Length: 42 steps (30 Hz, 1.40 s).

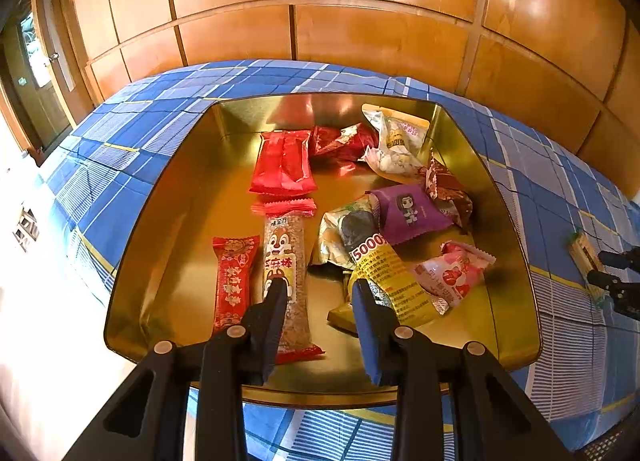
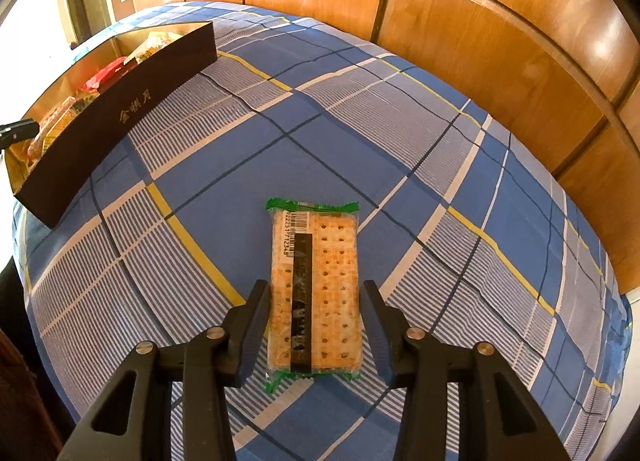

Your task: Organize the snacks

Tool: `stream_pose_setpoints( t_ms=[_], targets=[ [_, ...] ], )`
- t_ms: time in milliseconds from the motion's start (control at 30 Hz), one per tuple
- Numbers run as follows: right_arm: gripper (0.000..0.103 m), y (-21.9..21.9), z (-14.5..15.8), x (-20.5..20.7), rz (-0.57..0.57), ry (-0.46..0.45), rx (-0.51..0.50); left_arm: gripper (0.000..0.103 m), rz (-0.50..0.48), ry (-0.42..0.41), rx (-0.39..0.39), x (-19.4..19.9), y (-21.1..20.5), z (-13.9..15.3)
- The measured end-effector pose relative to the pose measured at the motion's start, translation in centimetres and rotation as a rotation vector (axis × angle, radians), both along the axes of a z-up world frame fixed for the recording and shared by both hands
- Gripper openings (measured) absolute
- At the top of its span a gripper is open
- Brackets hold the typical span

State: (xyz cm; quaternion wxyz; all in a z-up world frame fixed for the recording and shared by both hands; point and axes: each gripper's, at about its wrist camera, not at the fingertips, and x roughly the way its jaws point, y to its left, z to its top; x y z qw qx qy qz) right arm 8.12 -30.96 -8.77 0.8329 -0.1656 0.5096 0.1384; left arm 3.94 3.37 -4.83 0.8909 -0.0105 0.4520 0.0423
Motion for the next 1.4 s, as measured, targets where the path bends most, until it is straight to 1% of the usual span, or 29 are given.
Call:
stream_pose_setpoints(
  t_ms=[167, 433, 533, 700, 767, 867, 933, 1100, 1233, 1400],
  targets=[
    [0.045, 0.5, -0.2, -0.4, 0.003, -0.019, -0.033, 0.034, 0.004, -0.015, 0.000, -0.2, 0.0, 0.2],
    [0.046, 0.4, -0.5, -0.6, -0.022, -0.028, -0.032, 0.035, 0.010, -0.049, -0.011, -0.6, 0.6, 0.9],
    [0.046, 0.9, -0.6, -0.8, -0.027, -0.037, -0.062, 0.035, 0.014, -0.060, -0.018, -0.8, 1.0, 1.1],
    [0.046, 1.6, -0.5, -0.8, -0.057, -0.020, -0.080, 0.035, 0.032, -0.073, -0.040, -1.1, 2.0, 1.2],
    [0.045, 2.0, -0.4, -0.8, -0.064, -0.003, -0.071, 0.035, 0.037, -0.080, -0.046, -1.2, 2.3, 1.3],
    [0.045, 3.0, -0.1, -0.7, -0.080, 0.026, -0.021, 0.035, 0.046, -0.089, -0.057, -1.5, 2.9, 1.3],
    [0.045, 3.9, 0.3, -0.6, -0.095, 0.044, 0.042, 0.035, 0.055, -0.094, -0.064, -1.7, 3.3, 1.3],
    [0.045, 6.2, 2.2, -0.5, -0.113, 0.037, 0.167, 0.035, 0.086, -0.102, -0.073, -2.0, 4.5, 1.2],
    [0.045, 8.7, 4.6, -0.6, -0.078, 0.014, 0.248, 0.035, 0.107, -0.102, -0.083, -2.1, 5.5, 1.0],
    [0.045, 12.7, 6.8, -0.1, -0.007, 0.005, 0.311, 0.035, 0.125, -0.109, -0.093, -2.2, 6.3, 0.9]
  ],
)
